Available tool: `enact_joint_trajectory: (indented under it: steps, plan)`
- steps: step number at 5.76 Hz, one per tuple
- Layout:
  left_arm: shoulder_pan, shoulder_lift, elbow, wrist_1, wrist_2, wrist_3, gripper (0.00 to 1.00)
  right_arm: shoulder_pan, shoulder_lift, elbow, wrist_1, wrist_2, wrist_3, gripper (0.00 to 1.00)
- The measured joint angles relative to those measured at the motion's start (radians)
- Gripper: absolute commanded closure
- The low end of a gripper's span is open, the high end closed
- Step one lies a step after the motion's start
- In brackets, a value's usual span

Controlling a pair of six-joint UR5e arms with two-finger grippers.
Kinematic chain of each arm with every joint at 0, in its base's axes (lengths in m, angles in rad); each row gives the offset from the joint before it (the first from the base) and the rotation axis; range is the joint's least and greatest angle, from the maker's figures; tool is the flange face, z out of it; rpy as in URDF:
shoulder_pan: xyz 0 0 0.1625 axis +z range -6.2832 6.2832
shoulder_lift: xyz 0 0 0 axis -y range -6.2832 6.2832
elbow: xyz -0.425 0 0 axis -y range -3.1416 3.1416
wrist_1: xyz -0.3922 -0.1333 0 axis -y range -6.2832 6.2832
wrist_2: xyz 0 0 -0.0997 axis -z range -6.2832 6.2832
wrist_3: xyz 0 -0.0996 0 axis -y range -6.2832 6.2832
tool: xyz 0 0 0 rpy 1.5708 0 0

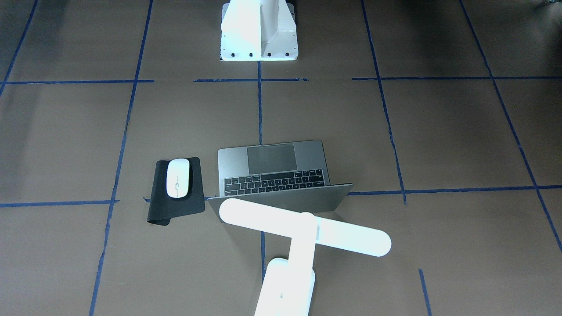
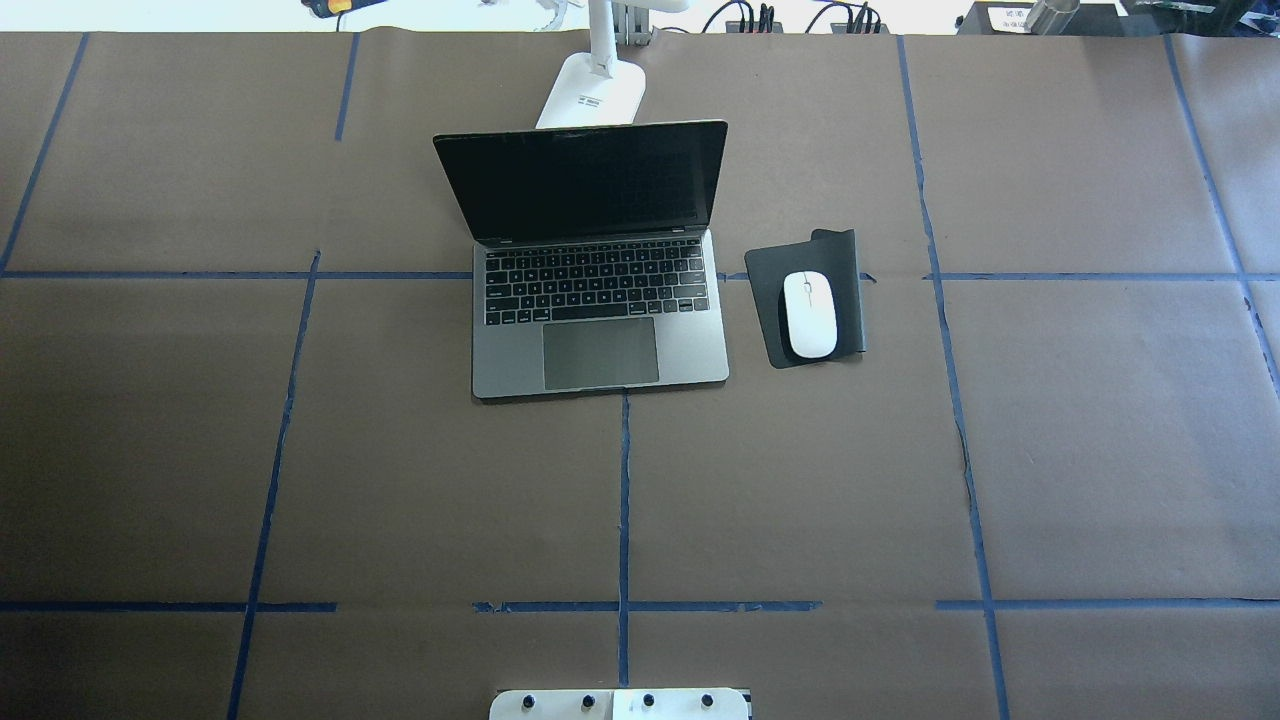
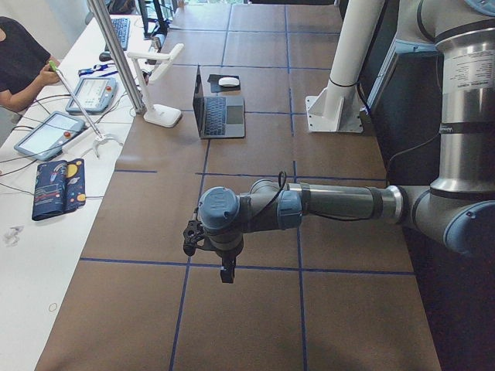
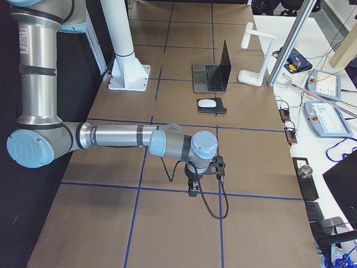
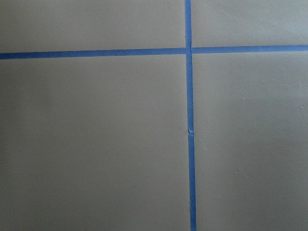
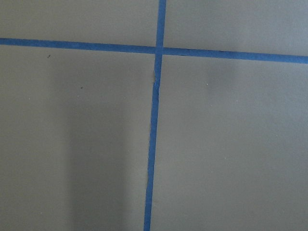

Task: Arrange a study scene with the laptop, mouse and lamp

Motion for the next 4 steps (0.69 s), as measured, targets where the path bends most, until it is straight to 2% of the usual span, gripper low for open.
enact_joint_trajectory:
  steps: [4]
  plan:
    - [0.003,-0.008,-0.005,-0.003,0.0,0.004,0.0,0.001,-0.004,0.029,0.004,0.006,0.001,0.0]
